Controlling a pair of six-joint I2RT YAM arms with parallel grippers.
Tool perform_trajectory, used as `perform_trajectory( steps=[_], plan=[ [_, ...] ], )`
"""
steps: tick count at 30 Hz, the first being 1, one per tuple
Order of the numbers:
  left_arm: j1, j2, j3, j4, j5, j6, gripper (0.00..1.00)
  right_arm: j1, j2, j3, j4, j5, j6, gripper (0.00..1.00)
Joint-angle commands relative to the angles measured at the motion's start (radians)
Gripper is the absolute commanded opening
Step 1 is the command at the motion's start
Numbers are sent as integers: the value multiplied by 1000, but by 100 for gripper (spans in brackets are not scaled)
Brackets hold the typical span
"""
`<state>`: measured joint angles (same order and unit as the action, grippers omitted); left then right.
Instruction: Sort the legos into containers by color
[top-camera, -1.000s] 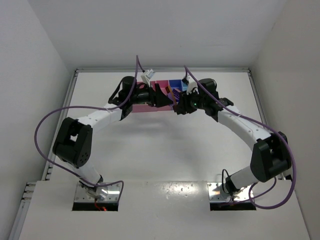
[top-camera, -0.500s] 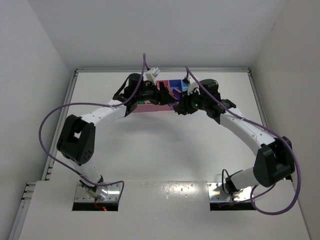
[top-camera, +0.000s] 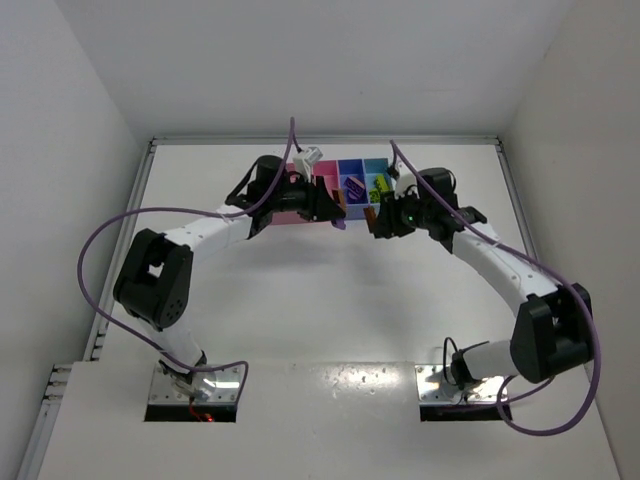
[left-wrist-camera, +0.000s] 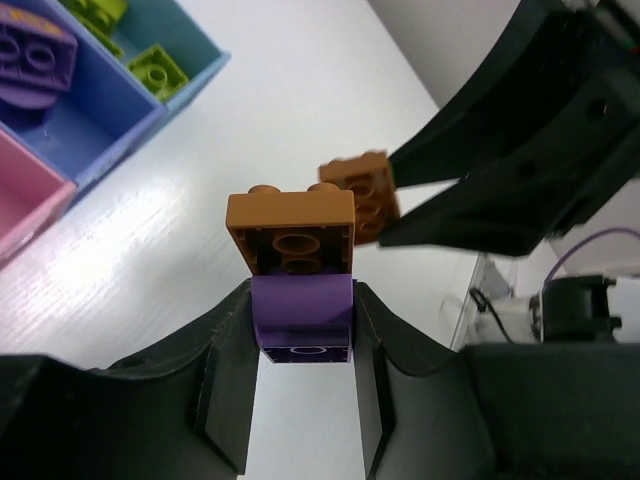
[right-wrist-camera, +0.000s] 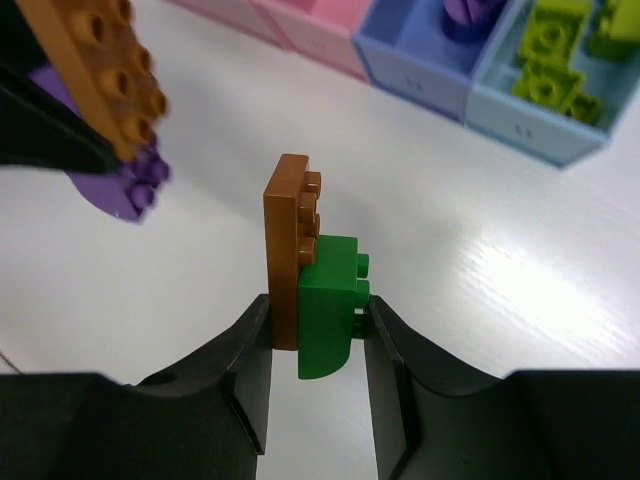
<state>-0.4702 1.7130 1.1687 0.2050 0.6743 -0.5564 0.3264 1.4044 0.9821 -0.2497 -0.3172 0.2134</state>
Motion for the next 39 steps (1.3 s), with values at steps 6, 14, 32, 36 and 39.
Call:
perform_trajectory(
  steps=[6,14,32,36,39],
  plan=[
    [-12,-59,-47,-214,114,321,7,-33,-156,-140,-285,-29,-350,1],
    [-42,-41,-67,-317,194,496,7,-12,-108,-140,-391,-141,-546,27],
    [-10,56,-31,-361,671,533,8,-21,102,153,-249,-782,-362,71],
    [-10,65,-12,-362,709,544,8,-12,139,162,-238,-833,-351,73],
    [-10,85,11,-362,732,544,8,-12,160,162,-238,-868,-342,74]
  ],
)
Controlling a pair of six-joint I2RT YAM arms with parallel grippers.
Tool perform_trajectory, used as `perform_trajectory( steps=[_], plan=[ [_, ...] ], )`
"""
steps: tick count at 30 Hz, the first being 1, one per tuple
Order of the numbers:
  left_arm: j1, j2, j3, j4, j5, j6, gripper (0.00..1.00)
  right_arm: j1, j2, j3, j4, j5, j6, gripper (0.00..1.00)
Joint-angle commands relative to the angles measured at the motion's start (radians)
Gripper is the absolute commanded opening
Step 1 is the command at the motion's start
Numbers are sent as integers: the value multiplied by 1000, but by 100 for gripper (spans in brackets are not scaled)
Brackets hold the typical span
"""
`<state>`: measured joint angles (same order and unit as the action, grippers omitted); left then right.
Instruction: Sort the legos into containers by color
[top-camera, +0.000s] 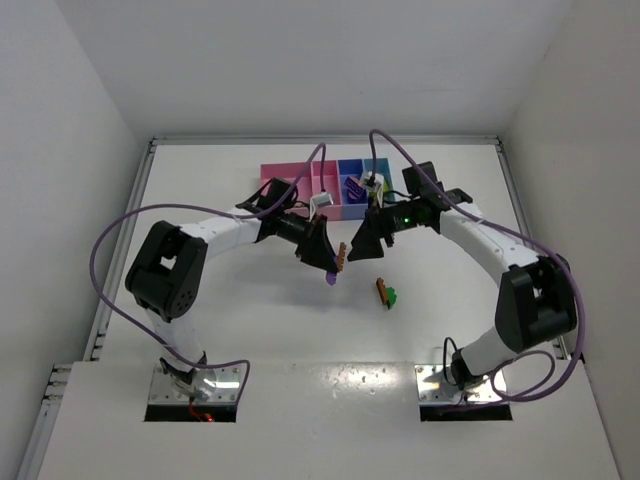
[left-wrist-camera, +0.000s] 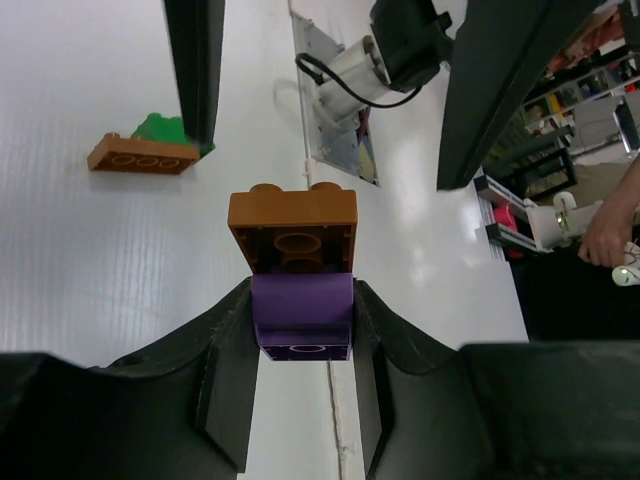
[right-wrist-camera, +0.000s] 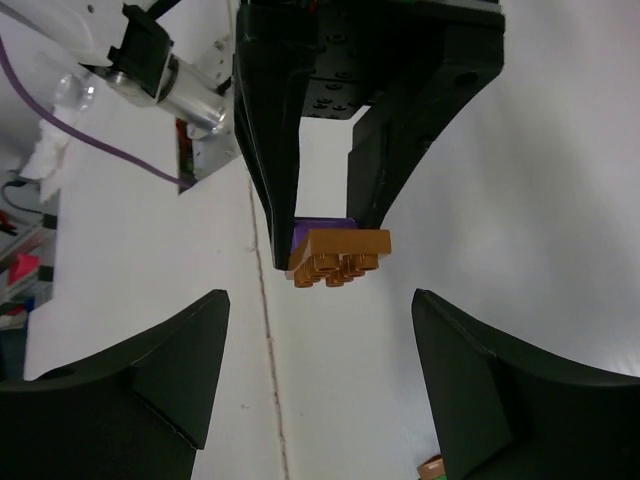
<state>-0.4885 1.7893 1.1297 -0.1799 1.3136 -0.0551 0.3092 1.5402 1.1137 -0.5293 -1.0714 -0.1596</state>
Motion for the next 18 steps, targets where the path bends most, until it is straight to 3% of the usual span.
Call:
perform_trajectory(
  steps=[1,13,17,18],
  plan=[
    [8,9,59,23,93,43,8,5,24,40,52,-114,43,74],
    [-10,27,99,23,102,52,8,5,86,40,169,-168,166,76],
    [-19,27,99,23,93,52,8,5,107,58,204,-168,190,63],
    [-19,27,99,23,93,52,8,5,107,58,204,-168,190,55]
  ],
)
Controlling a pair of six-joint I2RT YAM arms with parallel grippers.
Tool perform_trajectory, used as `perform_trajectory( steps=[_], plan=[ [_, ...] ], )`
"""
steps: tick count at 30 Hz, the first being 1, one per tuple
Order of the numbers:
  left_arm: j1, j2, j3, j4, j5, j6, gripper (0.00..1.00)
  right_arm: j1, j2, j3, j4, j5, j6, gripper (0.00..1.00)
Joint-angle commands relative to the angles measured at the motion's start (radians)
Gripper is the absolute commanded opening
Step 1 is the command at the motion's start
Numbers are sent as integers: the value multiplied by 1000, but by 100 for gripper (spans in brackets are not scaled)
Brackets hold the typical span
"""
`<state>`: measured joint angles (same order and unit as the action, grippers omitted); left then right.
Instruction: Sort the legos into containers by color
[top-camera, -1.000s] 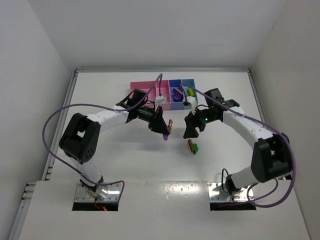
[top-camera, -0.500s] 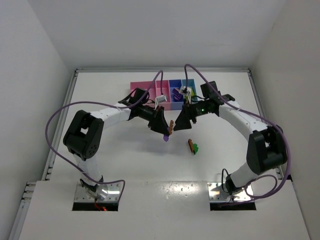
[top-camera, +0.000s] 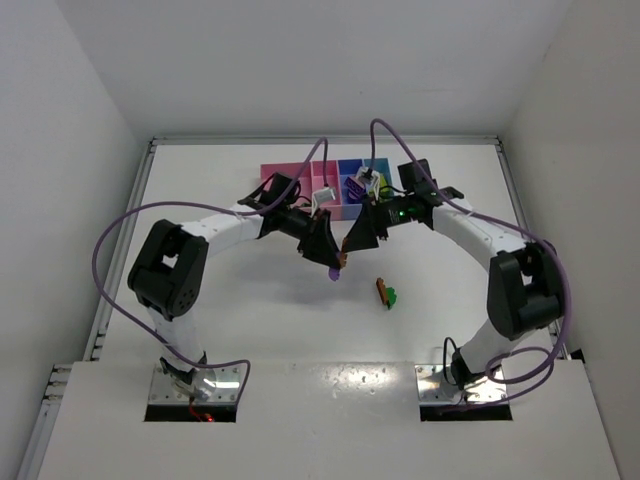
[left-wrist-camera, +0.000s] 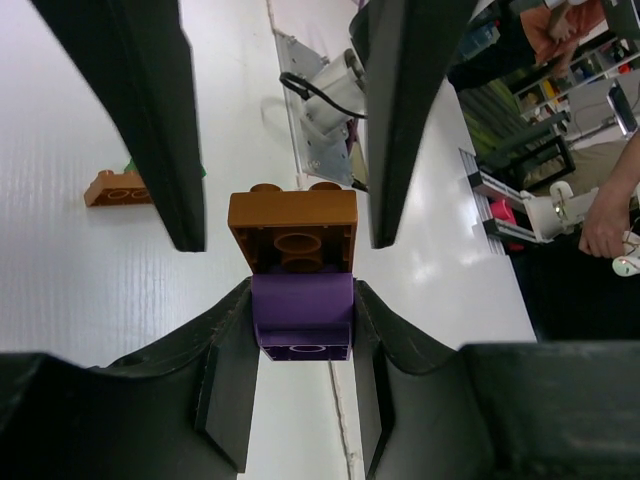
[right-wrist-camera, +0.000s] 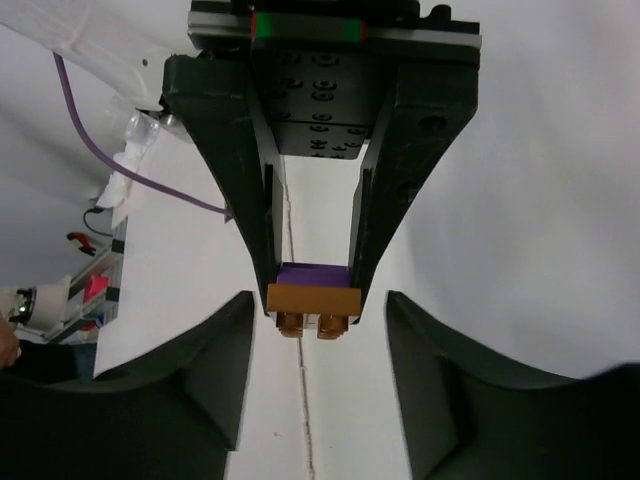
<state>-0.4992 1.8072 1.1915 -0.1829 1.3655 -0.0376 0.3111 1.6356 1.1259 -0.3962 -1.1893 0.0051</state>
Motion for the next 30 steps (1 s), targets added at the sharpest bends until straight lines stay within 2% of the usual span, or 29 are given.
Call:
perform_trajectory(
  steps=[1,3,10,12,18,21,23,25,26,30],
  plan=[
    [-9,9,37,26,41,35,8,3,12,46,71,-50,26,52],
    [-18,9,46,26,32,35,8,3,21,55,71,-50,26,50],
    [7,0,23,17,9,35,8,-9,30,55,-3,-72,-25,9],
    [40,-14,-2,17,-12,44,8,-39,21,64,-64,-72,-74,3],
    [148,-75,-72,-41,-63,106,8,-118,-8,100,-278,-72,-257,0],
    [211,-111,-93,-67,-98,123,8,-147,-17,109,-308,-38,-297,0],
    [244,-137,-83,-67,-168,123,8,-147,-17,109,-281,-27,-297,0],
    [254,-146,-63,-43,-227,111,8,-136,3,142,-192,11,-228,0],
    [269,-163,-53,-15,-267,63,8,-124,15,158,-176,11,-218,0],
    [295,-207,-24,199,-556,-91,8,-115,90,260,-41,75,-93,0]
  ],
)
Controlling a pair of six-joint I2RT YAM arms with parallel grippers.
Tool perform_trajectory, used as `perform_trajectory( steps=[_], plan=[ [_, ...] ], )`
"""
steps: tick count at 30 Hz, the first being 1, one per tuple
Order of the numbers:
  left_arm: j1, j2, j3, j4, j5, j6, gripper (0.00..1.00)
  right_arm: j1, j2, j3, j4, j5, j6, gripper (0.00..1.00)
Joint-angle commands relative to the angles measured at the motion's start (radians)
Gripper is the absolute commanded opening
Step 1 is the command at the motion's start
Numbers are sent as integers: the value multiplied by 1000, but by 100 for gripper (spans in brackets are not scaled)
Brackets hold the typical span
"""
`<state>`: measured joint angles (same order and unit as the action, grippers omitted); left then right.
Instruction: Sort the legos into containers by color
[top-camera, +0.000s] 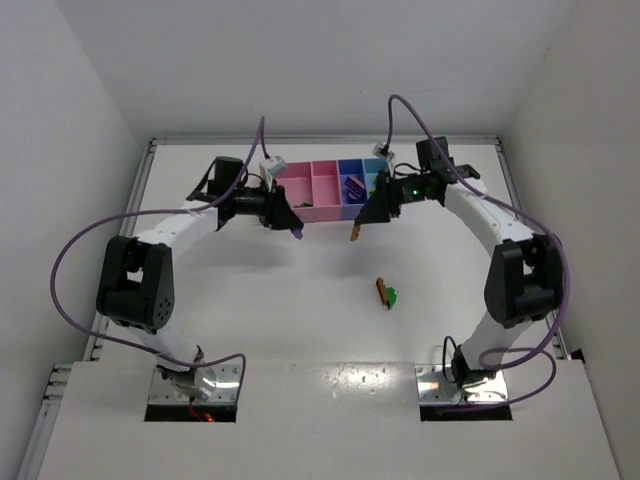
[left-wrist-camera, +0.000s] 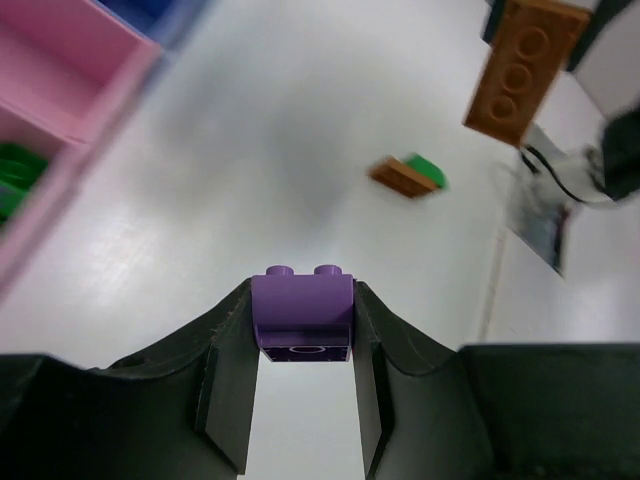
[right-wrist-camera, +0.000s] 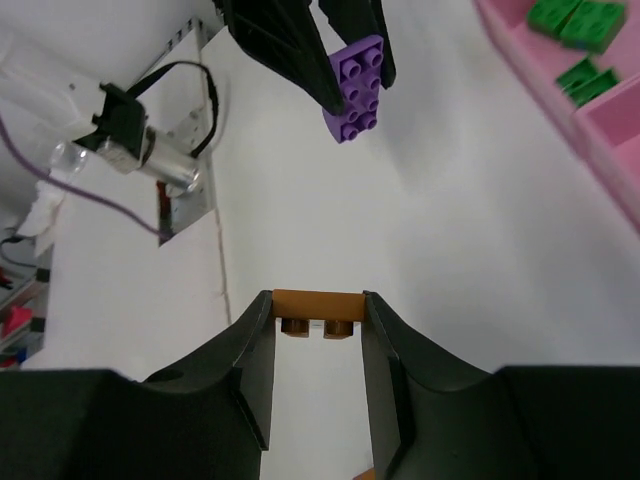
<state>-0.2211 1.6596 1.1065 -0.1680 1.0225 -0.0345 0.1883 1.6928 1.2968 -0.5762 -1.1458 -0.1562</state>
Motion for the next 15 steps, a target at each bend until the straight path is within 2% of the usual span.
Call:
perform_trajectory(
  steps=[1,5,10,15],
  plan=[
    [17,-46,76,208,-234,-117,8,8,44,104,154,32,85,0],
    [-44,77,246,255,-349,-241,8,-13,65,136,174,41,122,0],
    [-96,256,387,390,-378,-373,8,-50,-16,88,156,75,113,0],
    [-161,425,579,403,-369,-386,11,-98,-119,9,102,106,86,0]
  ],
)
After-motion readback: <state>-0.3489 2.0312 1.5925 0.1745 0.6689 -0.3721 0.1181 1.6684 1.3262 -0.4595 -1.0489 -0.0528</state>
